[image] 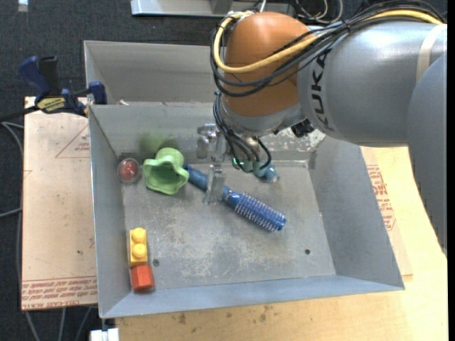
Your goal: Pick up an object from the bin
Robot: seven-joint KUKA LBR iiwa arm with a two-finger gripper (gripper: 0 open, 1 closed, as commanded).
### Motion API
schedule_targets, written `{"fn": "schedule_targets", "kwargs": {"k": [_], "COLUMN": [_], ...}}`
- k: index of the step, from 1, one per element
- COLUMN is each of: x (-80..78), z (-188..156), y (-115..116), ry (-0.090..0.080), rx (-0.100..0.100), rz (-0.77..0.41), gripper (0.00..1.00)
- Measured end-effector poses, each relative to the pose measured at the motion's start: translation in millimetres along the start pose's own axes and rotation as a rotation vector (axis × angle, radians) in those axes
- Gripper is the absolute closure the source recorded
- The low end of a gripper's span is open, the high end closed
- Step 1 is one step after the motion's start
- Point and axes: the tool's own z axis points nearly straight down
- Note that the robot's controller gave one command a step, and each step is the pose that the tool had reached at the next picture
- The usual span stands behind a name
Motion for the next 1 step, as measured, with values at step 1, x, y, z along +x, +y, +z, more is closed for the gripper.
{"fn": "schedule_targets", "kwargs": {"k": [1], "x": [-36.2], "z": [60.7], "y": [-15.4], "ry": [-0.006], "rx": [0.000], "rz": [0.064], "gripper": [0.00]}}
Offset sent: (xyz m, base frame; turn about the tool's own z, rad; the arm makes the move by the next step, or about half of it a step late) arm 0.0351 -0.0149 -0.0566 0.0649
